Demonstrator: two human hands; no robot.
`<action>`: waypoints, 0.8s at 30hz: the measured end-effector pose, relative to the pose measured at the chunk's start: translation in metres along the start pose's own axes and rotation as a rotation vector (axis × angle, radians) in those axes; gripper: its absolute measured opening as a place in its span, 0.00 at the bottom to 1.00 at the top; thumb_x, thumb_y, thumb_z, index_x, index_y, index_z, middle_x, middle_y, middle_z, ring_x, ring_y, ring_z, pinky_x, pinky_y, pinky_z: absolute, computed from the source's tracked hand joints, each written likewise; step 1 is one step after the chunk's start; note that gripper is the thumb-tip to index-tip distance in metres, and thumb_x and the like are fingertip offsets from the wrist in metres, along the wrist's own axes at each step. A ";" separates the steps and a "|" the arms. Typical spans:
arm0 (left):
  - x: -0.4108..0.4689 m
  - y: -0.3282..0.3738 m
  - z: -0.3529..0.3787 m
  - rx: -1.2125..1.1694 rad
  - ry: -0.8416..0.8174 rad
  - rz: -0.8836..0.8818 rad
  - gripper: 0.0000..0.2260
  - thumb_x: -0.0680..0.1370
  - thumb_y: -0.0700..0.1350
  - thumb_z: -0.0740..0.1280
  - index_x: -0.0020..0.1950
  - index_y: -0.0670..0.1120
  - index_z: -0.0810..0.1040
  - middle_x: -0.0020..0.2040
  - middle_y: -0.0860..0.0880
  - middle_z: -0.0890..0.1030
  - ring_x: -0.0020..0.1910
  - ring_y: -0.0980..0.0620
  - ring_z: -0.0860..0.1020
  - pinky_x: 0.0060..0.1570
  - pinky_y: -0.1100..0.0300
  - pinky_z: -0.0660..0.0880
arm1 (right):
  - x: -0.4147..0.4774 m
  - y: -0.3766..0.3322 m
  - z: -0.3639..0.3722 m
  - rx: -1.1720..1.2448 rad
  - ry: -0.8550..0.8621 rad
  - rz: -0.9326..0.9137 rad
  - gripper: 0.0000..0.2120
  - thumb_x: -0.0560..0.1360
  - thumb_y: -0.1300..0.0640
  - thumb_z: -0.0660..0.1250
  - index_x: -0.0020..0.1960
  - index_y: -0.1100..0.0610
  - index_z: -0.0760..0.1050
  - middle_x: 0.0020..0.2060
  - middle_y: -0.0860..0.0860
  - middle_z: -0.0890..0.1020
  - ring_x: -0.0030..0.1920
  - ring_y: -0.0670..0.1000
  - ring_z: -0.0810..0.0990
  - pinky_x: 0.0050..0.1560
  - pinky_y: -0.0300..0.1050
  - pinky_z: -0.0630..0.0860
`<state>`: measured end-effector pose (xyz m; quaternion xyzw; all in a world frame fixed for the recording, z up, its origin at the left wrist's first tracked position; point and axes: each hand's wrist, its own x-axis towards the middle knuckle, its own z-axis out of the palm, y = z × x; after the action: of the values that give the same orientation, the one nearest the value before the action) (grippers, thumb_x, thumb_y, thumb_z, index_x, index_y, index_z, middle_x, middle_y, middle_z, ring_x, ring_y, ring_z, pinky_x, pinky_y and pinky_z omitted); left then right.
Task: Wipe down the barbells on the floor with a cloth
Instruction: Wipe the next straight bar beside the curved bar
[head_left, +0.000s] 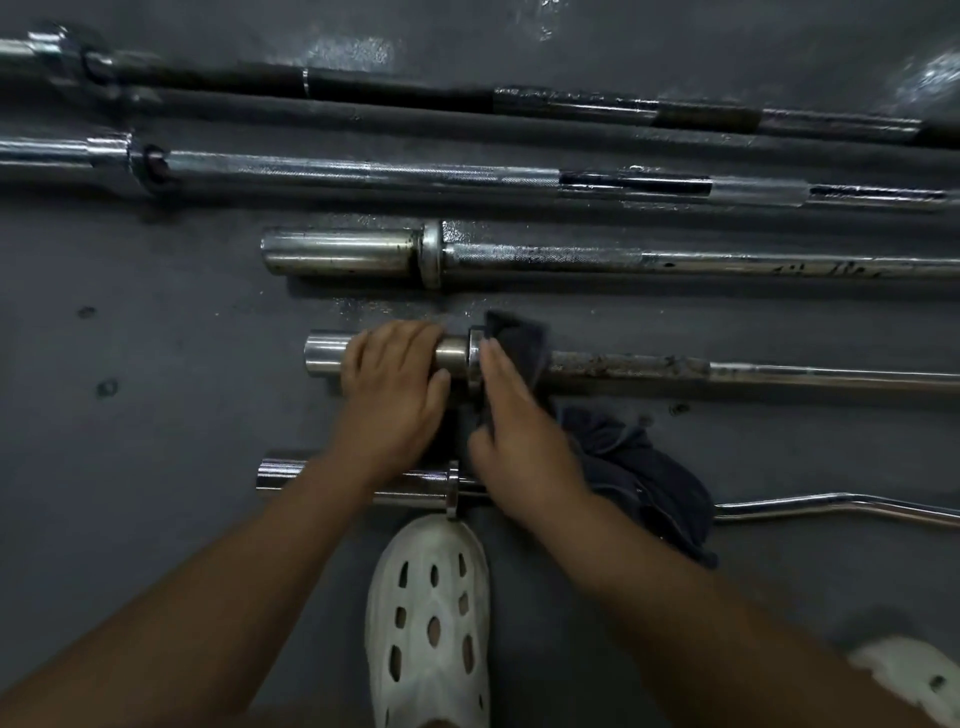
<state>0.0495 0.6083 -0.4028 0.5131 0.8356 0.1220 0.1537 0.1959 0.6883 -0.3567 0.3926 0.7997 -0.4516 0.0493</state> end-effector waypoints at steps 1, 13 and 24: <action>0.010 -0.004 -0.002 0.001 -0.032 -0.001 0.20 0.80 0.54 0.53 0.69 0.50 0.71 0.66 0.50 0.75 0.67 0.48 0.69 0.68 0.49 0.56 | -0.008 -0.001 0.004 -0.018 -0.033 0.005 0.40 0.74 0.61 0.61 0.80 0.43 0.48 0.79 0.39 0.52 0.69 0.52 0.71 0.65 0.48 0.72; -0.009 0.033 -0.007 -0.167 0.033 -0.151 0.12 0.81 0.51 0.58 0.58 0.48 0.77 0.53 0.49 0.80 0.53 0.46 0.75 0.55 0.50 0.68 | -0.021 0.005 0.010 -0.234 0.004 -0.055 0.31 0.73 0.61 0.63 0.75 0.51 0.61 0.65 0.51 0.74 0.61 0.54 0.75 0.51 0.49 0.73; 0.023 0.030 -0.011 -0.267 0.036 -0.072 0.17 0.81 0.50 0.57 0.65 0.44 0.75 0.59 0.44 0.78 0.57 0.42 0.75 0.58 0.47 0.71 | 0.024 0.039 -0.046 0.399 0.655 0.154 0.15 0.75 0.62 0.65 0.61 0.55 0.75 0.55 0.51 0.80 0.56 0.49 0.78 0.64 0.44 0.72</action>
<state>0.0602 0.6419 -0.3850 0.4557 0.8324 0.2355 0.2099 0.2181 0.7487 -0.3664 0.5769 0.6378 -0.4438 -0.2520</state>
